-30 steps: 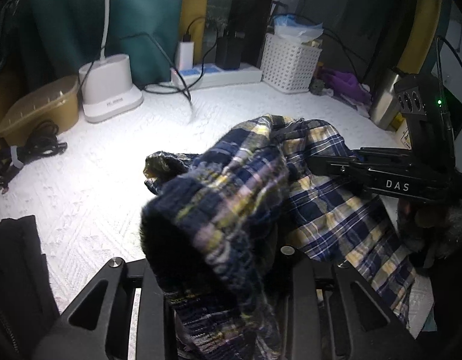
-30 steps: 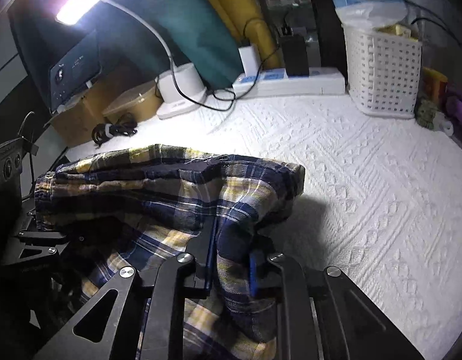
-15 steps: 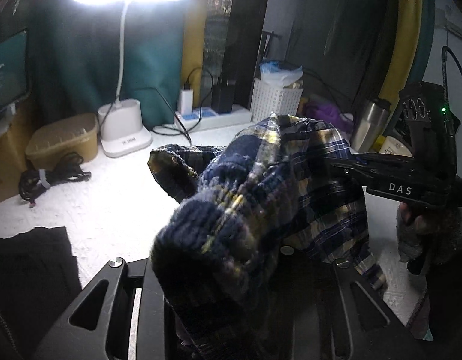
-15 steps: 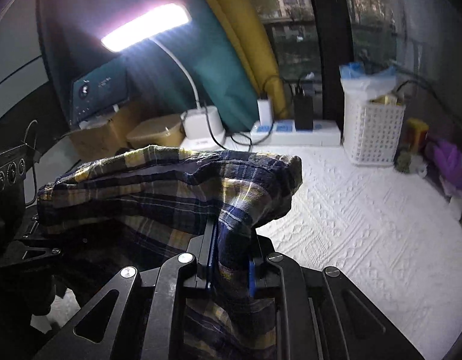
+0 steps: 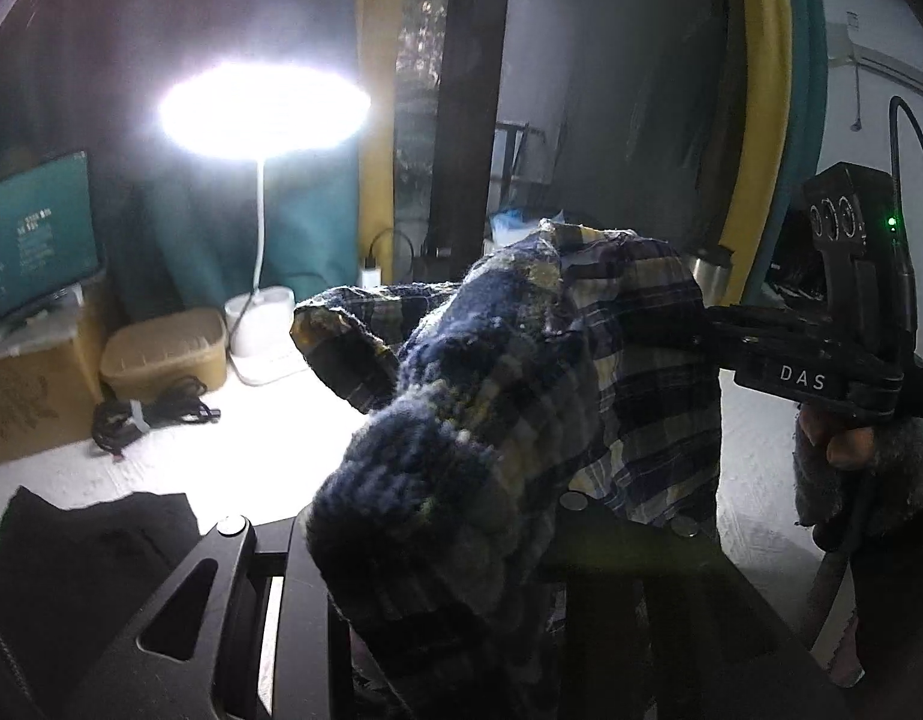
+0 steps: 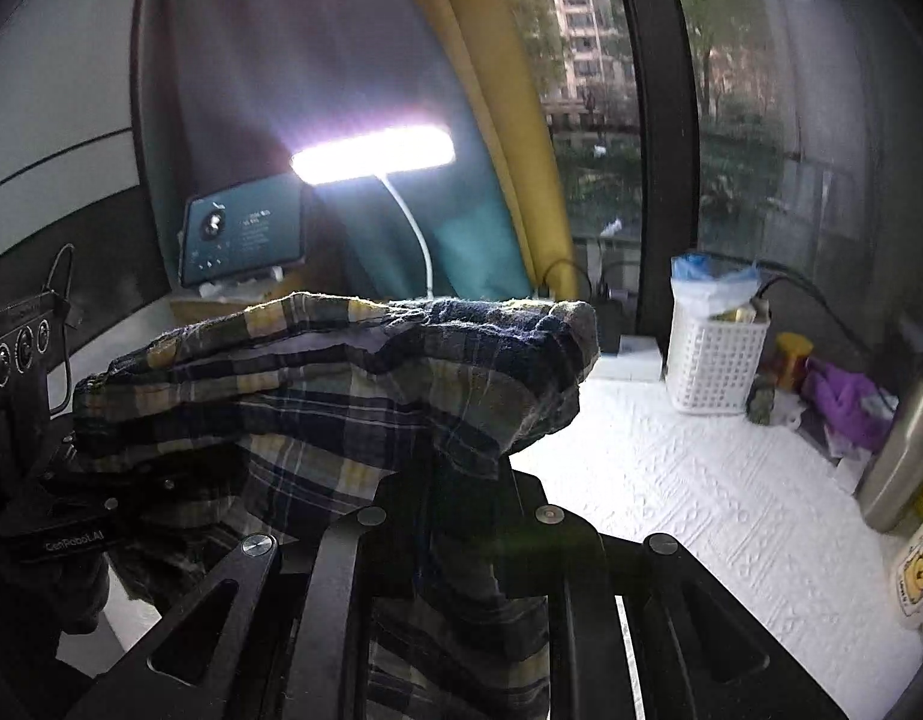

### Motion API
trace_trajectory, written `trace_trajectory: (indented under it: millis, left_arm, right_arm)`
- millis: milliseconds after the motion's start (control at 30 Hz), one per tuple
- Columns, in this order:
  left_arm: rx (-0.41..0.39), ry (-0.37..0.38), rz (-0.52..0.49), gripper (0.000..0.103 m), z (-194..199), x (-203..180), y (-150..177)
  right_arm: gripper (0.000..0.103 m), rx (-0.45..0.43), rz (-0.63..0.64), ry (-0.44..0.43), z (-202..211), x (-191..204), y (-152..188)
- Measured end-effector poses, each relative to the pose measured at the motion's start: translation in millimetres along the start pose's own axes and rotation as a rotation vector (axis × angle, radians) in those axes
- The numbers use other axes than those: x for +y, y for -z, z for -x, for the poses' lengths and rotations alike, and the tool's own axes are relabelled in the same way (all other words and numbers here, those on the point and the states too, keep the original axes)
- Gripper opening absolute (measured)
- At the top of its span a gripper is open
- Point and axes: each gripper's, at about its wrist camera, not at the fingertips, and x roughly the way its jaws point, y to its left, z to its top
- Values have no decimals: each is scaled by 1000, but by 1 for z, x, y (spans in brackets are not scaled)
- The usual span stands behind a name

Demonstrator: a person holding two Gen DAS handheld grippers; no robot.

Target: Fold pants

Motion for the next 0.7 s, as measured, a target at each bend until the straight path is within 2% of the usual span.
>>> trace_trajectory:
  millis: [133, 467, 700]
  left_arm:
    - [-28, -15, -30, 28, 16, -5, -1]
    - [-69, -46, -16, 28, 51, 2, 13]
    - [-146, -87, -9, 28, 94, 16, 22]
  right_arm:
    - [16, -34, 12, -3, 17, 11, -3]
    - [16, -90, 83, -28, 53, 57, -6]
    - [16, -149, 145, -51, 73, 94, -14]
